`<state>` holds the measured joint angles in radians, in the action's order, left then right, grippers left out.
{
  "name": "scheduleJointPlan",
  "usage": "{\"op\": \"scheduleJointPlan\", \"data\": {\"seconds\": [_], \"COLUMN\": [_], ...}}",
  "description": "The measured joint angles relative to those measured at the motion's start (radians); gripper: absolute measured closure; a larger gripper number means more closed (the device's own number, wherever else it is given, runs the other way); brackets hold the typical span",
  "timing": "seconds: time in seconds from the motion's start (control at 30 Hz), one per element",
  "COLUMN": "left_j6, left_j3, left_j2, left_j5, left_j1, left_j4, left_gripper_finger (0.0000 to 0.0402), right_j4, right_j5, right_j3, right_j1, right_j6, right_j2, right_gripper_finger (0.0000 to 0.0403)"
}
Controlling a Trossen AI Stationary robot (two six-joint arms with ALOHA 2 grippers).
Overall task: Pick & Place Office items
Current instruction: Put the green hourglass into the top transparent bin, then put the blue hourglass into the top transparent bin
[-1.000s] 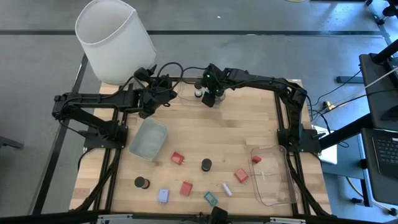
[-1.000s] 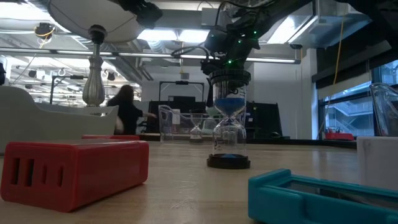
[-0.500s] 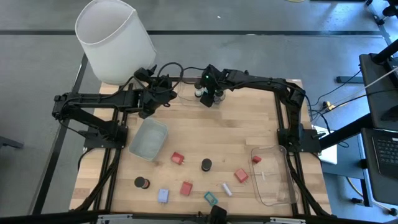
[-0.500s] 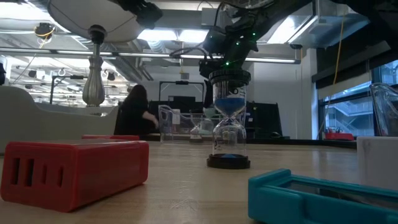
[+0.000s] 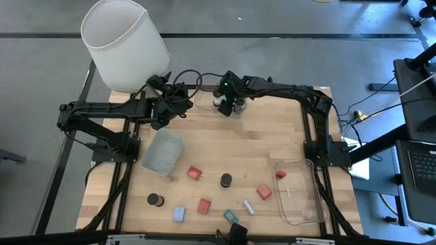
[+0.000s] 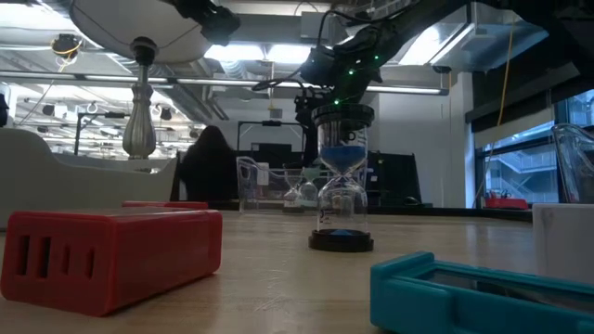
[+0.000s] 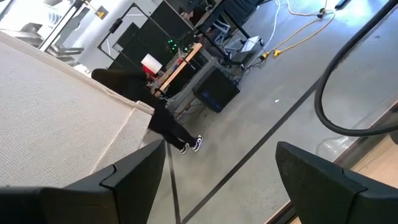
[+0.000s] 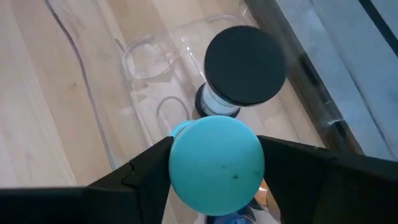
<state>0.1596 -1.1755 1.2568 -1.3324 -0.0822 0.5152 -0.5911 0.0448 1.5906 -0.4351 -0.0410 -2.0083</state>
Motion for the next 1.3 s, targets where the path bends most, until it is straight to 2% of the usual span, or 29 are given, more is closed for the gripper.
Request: {"op": "scheduleJointPlan", "data": {"seconds": [0.37, 0.73, 0.93, 1.07, 1.17, 1.3], "left_j6": [0.000, 0.008, 0.063, 0.044, -0.036, -0.096], "left_j3": [0.000, 0.000, 0.000, 0.000, 0.000, 0.000], "left_j2": [0.000, 0.000, 0.000, 0.000, 0.000, 0.000], "left_j5": [-0.001, -0.001, -0.001, 0.004, 0.080, 0.244], "left_j1": [0.000, 0.000, 0.000, 0.000, 0.000, -0.001], "left_j4": [0.001, 0.001, -0.003, -0.024, -0.053, -0.095], "left_gripper_finger": [0.0098, 0.0098, 0.0098, 0.0098, 0.0098, 0.0098], "right_j4": [-0.001, -0.004, -0.084, -0.178, -0.233, -0.308], "right_j5": [-0.008, -0.005, 0.090, 0.100, 0.098, 0.098], "right_j3": [0.000, 0.000, 0.000, 0.000, 0.001, 0.001], "right_j1": [0.001, 0.001, 0.001, 0.005, 0.022, 0.064], "right_j6": [-0.004, -0.005, -0.038, -0.049, -0.046, -0.046], "right_j2": [0.000, 0.003, 0.099, 0.200, 0.278, 0.371], "right_gripper_finger": [0.0176, 0.0111, 0.0100, 0.0110, 0.0119, 0.0127]}}
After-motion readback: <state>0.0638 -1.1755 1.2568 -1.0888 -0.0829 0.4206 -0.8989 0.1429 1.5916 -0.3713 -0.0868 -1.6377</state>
